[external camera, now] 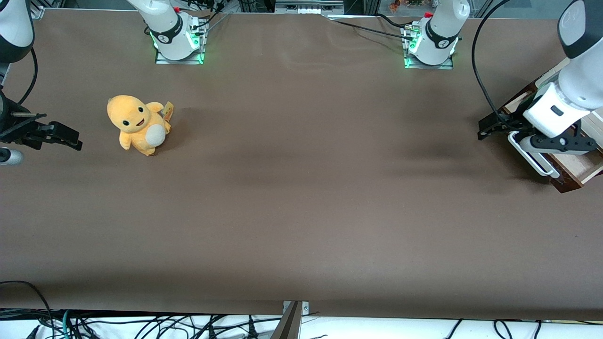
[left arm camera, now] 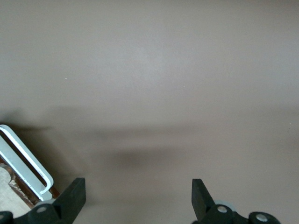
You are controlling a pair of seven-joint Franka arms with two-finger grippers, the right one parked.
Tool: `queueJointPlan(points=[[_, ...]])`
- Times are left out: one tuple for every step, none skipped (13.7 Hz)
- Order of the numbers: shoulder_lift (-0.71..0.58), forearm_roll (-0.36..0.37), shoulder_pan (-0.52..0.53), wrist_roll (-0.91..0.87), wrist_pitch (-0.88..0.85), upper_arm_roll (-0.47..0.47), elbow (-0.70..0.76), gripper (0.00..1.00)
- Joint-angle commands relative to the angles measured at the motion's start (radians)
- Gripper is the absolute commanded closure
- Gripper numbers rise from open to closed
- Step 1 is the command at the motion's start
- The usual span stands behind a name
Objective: Open lower drawer with left arm only
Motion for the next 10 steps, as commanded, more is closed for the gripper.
queueJointPlan(points=[[-0.02,0.023,-0.003,0.013,-0.005,0.0,0.0,0.0],[-0.014,0.025,-0.003,0.014,-0.013,0.0,0.013,0.0],[-0.004,0.026,0.003,0.019,-0.014,0.0,0.022,0.0],[0.003,0.026,0.006,0.028,-0.019,0.0,0.037,0.0],[0.017,0.034,0.006,0.038,-0.023,0.001,0.057,0.0],[0.023,0.051,0.006,0.042,-0.042,0.0,0.071,0.0],[0.025,0.072,0.002,0.04,-0.059,-0.003,0.08,0.0],[0.023,0.077,0.002,0.045,-0.066,-0.005,0.082,0.0],[0.025,0.078,0.002,0.045,-0.066,-0.005,0.086,0.0],[0.026,0.078,0.002,0.045,-0.066,-0.005,0.091,0.0]])
